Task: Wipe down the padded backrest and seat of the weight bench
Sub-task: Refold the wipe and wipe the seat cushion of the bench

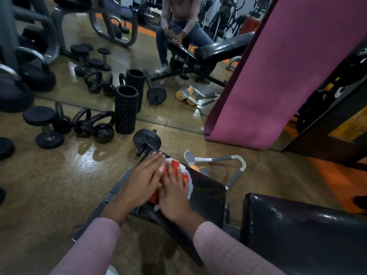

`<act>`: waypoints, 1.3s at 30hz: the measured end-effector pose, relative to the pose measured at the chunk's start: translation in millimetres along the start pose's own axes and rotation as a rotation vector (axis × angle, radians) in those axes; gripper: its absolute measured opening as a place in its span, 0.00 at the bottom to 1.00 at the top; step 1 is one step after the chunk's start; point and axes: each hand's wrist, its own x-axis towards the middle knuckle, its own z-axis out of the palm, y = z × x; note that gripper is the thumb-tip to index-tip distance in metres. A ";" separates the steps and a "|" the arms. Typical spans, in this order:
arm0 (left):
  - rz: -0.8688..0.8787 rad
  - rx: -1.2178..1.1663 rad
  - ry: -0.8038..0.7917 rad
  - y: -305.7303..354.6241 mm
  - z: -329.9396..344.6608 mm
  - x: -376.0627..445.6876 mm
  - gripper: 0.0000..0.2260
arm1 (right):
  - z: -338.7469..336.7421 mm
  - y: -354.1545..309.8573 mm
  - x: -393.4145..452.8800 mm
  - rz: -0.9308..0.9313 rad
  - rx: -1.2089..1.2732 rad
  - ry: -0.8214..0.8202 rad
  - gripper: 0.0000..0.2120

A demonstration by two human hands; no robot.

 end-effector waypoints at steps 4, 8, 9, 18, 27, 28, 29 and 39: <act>0.063 0.151 0.035 13.4 0.9 -2.4 0.23 | -13.0 -16.3 1.1 -0.240 0.198 -0.046 0.29; 0.065 0.354 -0.101 18.4 17.6 -12.0 0.28 | -20.7 30.0 -20.6 -0.069 0.688 0.359 0.22; 0.071 0.475 -0.149 16.9 22.4 -15.1 0.28 | -16.5 42.6 -25.4 0.009 0.635 0.450 0.22; -0.034 0.685 -0.091 6.8 22.5 -7.2 0.25 | -0.9 53.9 -25.7 0.017 0.165 0.242 0.23; -0.058 0.767 -0.226 41.3 52.6 -20.9 0.26 | 2.2 85.7 -51.5 0.241 0.067 0.201 0.28; -0.072 0.745 -0.218 39.4 53.0 -12.5 0.27 | 5.0 87.8 -57.1 0.267 0.104 0.241 0.28; -0.096 0.743 -0.210 37.6 51.3 -5.5 0.29 | 7.1 90.9 -61.6 0.295 0.143 0.280 0.28; -0.370 0.693 -0.181 63.0 43.2 -21.9 0.29 | -3.1 127.5 -55.3 0.656 0.620 0.248 0.29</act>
